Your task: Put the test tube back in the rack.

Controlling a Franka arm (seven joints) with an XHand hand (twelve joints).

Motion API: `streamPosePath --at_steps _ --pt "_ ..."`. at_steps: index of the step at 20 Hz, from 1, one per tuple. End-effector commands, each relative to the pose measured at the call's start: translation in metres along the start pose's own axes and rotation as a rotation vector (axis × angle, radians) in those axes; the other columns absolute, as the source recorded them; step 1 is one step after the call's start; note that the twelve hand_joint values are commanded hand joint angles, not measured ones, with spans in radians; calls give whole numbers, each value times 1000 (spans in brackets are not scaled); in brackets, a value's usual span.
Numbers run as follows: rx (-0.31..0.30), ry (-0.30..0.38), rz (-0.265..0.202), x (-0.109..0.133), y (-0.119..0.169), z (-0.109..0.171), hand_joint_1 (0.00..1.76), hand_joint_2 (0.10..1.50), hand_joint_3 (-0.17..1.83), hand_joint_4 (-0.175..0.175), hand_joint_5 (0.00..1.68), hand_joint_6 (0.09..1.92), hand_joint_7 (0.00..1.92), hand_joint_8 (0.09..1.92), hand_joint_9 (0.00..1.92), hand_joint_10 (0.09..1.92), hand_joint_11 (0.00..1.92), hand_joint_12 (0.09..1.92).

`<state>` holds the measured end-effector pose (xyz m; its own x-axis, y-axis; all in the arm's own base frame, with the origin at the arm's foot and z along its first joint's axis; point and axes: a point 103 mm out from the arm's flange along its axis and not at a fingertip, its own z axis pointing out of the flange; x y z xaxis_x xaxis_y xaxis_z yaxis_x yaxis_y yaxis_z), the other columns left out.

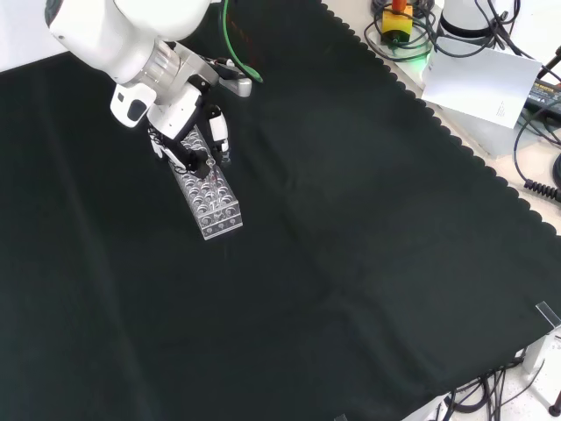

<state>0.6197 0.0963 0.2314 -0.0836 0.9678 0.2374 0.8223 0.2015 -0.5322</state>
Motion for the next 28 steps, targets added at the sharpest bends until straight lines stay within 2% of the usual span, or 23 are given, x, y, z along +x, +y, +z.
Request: streamPosePath --at_steps 1,28 --pt "12 7 6 -2 1 3 1431 709 481 -175 1362 234 1408 700 1361 302 889 1142" --pt "60 23 8 -7 19 23 1430 710 479 -175 1365 226 1409 698 1359 303 887 1143"
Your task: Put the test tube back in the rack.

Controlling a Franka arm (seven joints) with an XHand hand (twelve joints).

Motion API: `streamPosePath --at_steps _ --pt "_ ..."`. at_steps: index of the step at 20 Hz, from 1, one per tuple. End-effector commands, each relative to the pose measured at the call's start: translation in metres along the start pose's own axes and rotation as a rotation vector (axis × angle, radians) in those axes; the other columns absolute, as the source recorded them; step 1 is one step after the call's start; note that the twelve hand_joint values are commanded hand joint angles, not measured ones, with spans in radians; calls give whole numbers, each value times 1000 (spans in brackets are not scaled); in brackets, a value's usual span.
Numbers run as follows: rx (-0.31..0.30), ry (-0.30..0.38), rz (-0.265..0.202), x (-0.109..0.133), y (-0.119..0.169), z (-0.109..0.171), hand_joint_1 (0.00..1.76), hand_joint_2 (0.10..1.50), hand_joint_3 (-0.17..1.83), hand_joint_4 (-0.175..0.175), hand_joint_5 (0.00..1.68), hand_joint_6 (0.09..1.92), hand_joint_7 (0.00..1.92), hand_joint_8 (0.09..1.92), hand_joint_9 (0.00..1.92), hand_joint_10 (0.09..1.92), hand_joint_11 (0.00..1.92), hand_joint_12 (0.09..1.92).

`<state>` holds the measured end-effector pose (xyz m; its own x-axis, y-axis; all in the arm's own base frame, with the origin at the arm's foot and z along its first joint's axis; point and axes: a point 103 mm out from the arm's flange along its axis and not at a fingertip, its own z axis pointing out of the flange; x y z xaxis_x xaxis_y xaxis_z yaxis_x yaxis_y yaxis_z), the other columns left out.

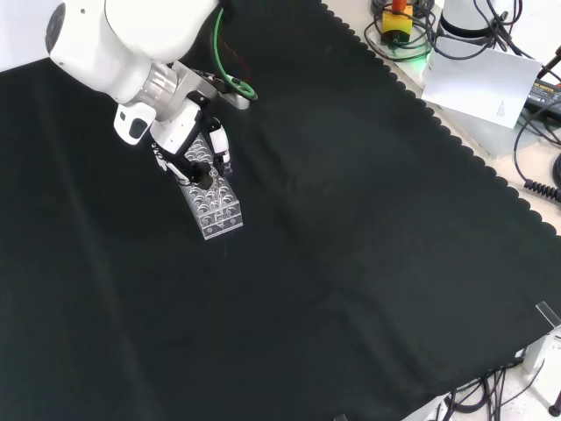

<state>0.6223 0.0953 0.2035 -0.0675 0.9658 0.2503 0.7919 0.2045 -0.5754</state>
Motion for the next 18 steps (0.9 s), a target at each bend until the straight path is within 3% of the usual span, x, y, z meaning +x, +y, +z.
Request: streamPosePath --at_steps 1,18 --pt "9 3 3 1 2 2 1431 710 479 -175 1366 226 1409 698 1359 303 887 1143" --pt "19 1 3 6 9 10 1430 711 476 -175 1367 222 1409 698 1358 305 886 1142"
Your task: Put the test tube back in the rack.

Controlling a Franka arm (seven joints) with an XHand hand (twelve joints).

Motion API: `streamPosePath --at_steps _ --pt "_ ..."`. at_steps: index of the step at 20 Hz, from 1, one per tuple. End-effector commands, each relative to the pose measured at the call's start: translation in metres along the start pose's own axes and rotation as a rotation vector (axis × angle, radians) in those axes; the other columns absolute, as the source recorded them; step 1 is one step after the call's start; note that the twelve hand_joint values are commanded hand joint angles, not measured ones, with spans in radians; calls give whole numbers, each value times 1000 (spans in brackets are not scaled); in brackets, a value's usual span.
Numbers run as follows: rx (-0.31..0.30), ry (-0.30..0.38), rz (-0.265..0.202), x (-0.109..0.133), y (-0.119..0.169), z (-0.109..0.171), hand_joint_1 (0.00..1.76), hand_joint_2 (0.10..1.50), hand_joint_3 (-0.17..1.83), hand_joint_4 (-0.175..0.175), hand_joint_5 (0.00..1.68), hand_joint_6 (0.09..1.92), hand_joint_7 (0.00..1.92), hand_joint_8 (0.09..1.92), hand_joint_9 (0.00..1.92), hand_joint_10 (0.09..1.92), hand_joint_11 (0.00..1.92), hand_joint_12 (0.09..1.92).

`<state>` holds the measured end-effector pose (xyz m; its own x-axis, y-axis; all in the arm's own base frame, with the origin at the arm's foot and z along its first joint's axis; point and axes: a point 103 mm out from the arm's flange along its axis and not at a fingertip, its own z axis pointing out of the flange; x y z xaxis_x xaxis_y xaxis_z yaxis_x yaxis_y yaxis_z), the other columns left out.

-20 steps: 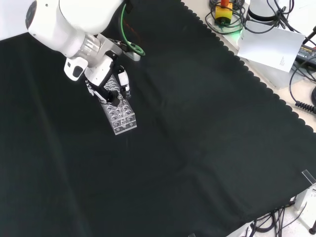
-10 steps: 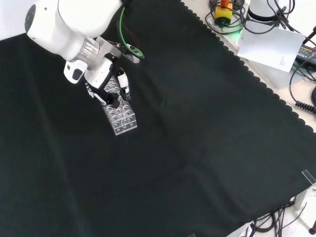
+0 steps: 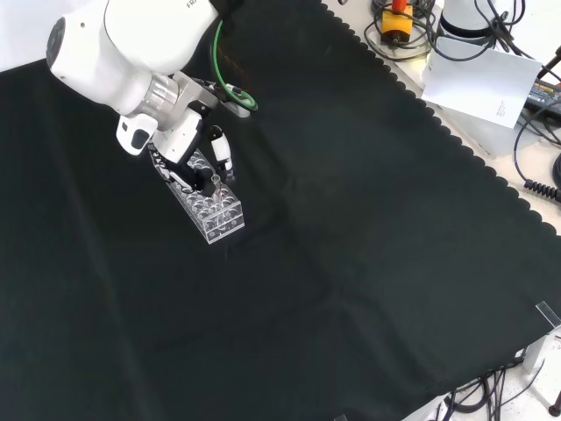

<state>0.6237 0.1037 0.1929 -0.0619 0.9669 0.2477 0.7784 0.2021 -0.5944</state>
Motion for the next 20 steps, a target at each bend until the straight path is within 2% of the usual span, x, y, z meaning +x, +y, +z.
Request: streamPosePath --at_steps 1,2,3,4,5,7,9,12,16,20 --pt "-4 5 -4 0 0 2 1430 711 476 -175 1367 222 1409 698 1358 305 886 1142" --pt "7 16 -7 0 0 4 1429 717 469 -175 1369 216 1406 698 1348 323 880 1144" --pt "34 30 -13 0 0 7 1425 758 393 -175 1348 289 1403 642 1328 328 859 1157" --pt "56 40 -19 0 1 9 1345 805 335 -175 1306 407 1359 597 1311 374 801 1199" --pt "68 51 -25 0 2 10 1294 760 388 -143 1175 496 1238 622 1242 462 721 1251" --pt "69 65 -38 0 2 6 1205 602 595 -59 810 604 823 754 942 653 479 1387" --pt "61 70 -51 0 2 1 1158 516 715 -20 593 637 556 859 722 792 322 1473" --pt "44 73 -64 2 0 -7 1136 479 766 -5 494 635 412 902 594 861 240 1512" --pt "16 73 -78 7 -6 -18 1130 476 758 -1 476 618 363 907 530 880 199 1526" --pt "-38 80 -97 11 -15 -33 1129 479 740 3 429 570 315 909 459 896 166 1537"
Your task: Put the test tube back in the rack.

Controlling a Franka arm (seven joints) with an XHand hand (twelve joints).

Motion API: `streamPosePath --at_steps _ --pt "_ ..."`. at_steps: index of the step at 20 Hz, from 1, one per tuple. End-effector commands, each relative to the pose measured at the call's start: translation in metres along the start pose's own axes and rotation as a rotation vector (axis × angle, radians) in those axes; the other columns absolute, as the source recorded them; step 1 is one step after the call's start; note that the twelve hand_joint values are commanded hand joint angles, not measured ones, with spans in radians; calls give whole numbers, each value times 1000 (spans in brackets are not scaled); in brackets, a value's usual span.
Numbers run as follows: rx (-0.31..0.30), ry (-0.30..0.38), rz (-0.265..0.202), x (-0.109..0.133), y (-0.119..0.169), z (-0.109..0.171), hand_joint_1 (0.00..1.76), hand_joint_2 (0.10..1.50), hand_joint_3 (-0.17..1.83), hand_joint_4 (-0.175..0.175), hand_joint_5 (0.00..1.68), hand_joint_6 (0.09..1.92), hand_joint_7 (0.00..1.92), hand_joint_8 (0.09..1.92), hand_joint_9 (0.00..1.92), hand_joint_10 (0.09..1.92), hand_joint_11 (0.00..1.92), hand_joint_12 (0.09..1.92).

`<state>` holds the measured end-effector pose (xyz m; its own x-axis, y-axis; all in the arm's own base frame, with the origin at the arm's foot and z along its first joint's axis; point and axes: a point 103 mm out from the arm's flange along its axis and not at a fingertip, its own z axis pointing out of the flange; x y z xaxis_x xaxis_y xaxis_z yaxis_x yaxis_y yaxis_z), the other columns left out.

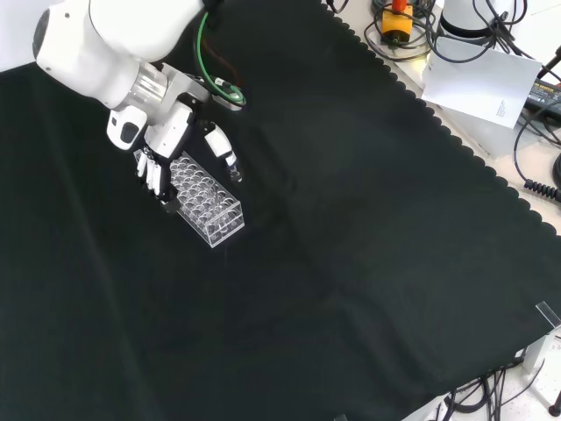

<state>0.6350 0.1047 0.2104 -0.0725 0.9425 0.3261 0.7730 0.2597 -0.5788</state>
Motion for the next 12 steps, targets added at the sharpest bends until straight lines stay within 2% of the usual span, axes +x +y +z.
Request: streamPosePath --at_steps 1,12 --pt "-51 20 -42 10 -16 -16 1129 479 739 3 416 560 307 909 448 897 161 1538" --pt "-150 -27 -71 24 -59 -66 1118 480 739 1 392 478 279 917 413 913 138 1548"
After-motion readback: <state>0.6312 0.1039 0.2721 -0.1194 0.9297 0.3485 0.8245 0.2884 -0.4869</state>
